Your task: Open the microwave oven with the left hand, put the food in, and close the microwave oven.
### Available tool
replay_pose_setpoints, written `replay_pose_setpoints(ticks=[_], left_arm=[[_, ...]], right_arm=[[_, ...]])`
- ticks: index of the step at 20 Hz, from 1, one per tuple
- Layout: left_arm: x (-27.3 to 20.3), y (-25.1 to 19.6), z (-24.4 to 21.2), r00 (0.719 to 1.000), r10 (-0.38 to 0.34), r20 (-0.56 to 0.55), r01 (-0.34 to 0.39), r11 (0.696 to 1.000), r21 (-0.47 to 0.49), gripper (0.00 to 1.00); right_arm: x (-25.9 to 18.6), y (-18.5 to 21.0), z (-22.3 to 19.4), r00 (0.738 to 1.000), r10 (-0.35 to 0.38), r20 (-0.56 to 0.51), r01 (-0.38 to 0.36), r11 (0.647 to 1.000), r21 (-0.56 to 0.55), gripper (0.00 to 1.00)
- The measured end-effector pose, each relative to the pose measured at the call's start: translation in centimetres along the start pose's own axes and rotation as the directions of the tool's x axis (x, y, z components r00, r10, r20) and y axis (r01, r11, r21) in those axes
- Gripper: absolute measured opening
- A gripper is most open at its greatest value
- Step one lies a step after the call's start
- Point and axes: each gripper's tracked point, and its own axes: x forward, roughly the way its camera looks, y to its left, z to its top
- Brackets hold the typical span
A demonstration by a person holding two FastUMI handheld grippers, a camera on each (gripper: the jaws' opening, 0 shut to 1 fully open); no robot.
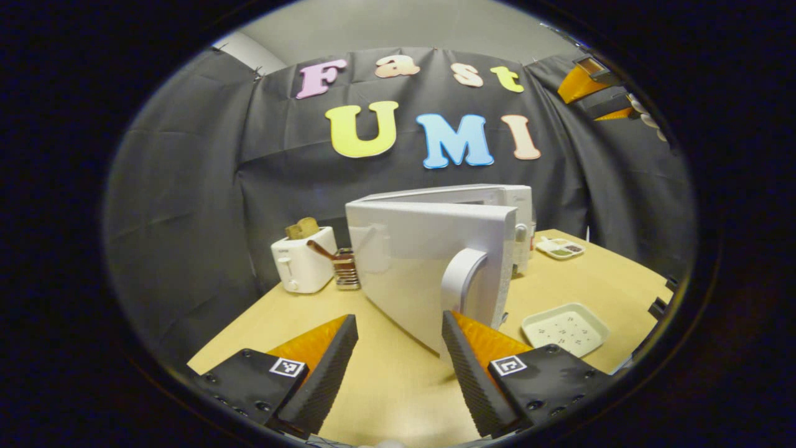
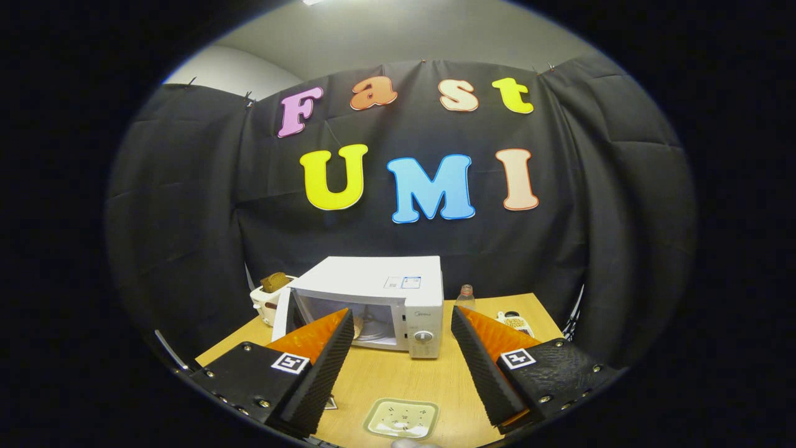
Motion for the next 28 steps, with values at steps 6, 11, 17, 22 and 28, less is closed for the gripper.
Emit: replay_pose_setpoints(ticks=[6, 11, 17, 22, 28], left_arm=[[6.1, -7.0, 2.9, 0.993, -0.114, 0.04, 0.114, 0.993, 0.011, 0.93], [11.3, -10.3, 4.3, 0.987, -0.148, 0.059, 0.148, 0.989, 0.013, 0.93], [16.7, -13.0, 5.4, 0.983, -0.171, 0.063, 0.169, 0.985, 0.029, 0.93], [20.2, -14.4, 5.3, 0.985, -0.166, 0.049, 0.167, 0.986, 0.0, 0.93], [23.1, -15.0, 4.8, 0.99, -0.132, 0.042, 0.132, 0.991, -0.014, 0.94]], right_arm=[[0.3, -2.7, -2.0, 0.998, -0.047, -0.051, 0.048, 0.999, 0.012, 0.96], [0.7, -5.1, -3.0, 0.993, -0.084, -0.089, 0.085, 0.996, 0.013, 0.96], [2.5, -7.1, -3.6, 0.986, -0.119, -0.116, 0.122, 0.992, 0.019, 0.96], [3.9, -8.4, -4.4, 0.982, -0.13, -0.137, 0.132, 0.991, 0.007, 0.96], [5.0, -10.0, -4.4, 0.979, -0.142, -0.146, 0.143, 0.99, -0.003, 0.96]])
